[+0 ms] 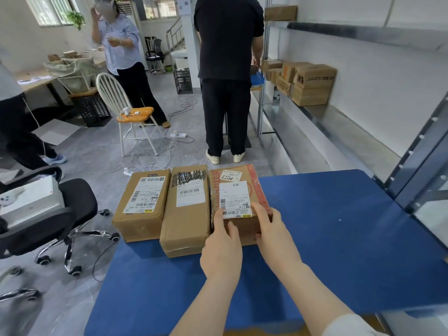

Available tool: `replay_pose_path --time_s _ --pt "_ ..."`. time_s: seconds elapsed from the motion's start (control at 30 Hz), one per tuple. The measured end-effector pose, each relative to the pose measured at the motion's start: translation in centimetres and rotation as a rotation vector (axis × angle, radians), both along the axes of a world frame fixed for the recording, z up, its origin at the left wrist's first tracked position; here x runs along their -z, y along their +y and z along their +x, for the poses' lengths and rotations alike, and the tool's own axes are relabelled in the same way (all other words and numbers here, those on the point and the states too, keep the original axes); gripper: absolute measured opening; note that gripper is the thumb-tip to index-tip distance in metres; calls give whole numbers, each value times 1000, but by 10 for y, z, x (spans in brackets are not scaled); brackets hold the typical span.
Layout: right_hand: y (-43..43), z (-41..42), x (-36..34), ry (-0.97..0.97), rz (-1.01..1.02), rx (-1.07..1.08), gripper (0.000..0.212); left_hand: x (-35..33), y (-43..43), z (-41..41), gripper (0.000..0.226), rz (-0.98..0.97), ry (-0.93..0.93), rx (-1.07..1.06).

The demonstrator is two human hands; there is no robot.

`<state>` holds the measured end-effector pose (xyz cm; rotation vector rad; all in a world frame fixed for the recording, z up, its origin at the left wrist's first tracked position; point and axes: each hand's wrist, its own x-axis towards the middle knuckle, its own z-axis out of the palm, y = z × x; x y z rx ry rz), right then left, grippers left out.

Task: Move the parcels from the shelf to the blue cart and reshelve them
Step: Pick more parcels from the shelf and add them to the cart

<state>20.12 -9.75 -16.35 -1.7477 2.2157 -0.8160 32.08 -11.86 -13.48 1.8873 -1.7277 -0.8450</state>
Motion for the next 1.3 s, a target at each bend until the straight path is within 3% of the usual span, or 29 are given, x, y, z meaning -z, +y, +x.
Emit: replay_pose_path --time_s 0.4,0.6,1.0,1.3 --pt "11 -2 -5 30 61 -9 96 -4 1 7 52 -8 15 22" --pt "79 -23 -24 103 112 131 80 -26 41 -1 52 -47 -12 101" --pt "393 -111 -133 189 66 867 60 -118 250 -187 43 -152 229 860" --pt "547 -90 -144 351 149 1288 62 -109 396 -229 44 -136 305 1349"
